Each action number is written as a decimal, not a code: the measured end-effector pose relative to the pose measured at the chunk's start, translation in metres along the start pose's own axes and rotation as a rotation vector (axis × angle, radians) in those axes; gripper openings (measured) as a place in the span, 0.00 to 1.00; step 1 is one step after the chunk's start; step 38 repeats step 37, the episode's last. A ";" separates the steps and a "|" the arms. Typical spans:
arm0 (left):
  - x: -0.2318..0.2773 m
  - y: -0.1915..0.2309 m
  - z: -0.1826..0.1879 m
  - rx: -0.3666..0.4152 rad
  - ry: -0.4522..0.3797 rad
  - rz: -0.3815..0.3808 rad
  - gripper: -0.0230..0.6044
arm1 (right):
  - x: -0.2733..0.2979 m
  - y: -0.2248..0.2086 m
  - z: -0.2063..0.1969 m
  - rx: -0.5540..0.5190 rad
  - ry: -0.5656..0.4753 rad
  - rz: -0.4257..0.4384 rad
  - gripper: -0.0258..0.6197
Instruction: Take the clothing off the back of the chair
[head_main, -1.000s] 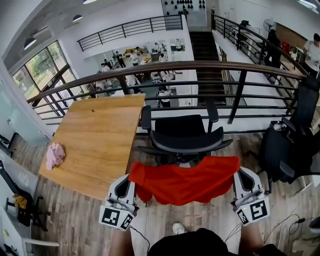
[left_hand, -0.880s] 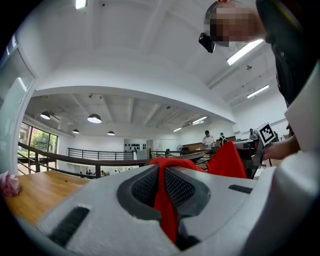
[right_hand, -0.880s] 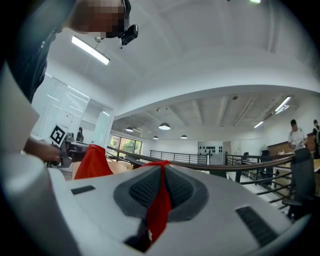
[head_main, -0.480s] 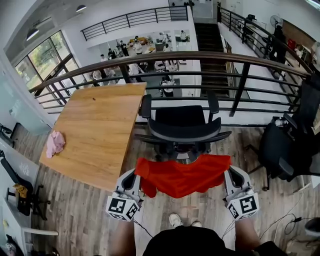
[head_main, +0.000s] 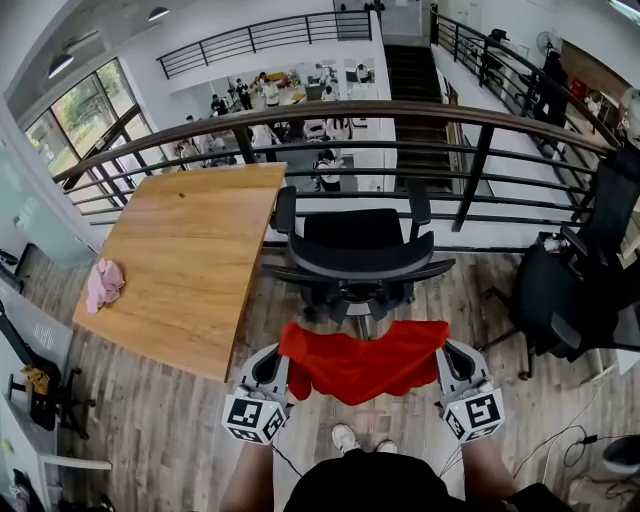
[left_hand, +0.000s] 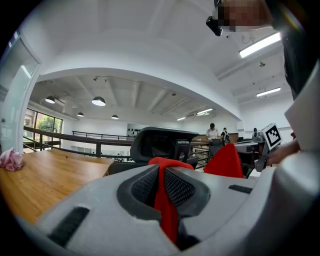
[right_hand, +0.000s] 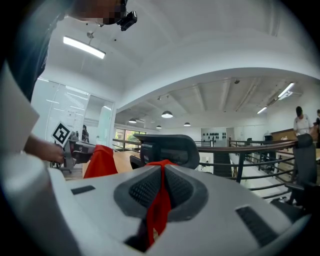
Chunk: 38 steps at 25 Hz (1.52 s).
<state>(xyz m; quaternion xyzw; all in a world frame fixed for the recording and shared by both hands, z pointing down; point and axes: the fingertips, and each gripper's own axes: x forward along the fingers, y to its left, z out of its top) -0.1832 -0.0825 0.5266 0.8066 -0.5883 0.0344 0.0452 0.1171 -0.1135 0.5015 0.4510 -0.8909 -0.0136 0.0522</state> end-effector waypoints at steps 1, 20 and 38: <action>0.000 -0.002 -0.001 -0.006 -0.002 -0.002 0.08 | -0.001 0.001 -0.002 0.000 0.004 0.001 0.08; 0.002 -0.029 0.026 -0.004 -0.078 -0.043 0.08 | -0.015 -0.011 0.025 -0.030 -0.046 0.005 0.07; 0.004 -0.034 0.038 0.024 -0.085 -0.032 0.08 | -0.013 -0.017 0.031 -0.038 -0.051 -0.001 0.07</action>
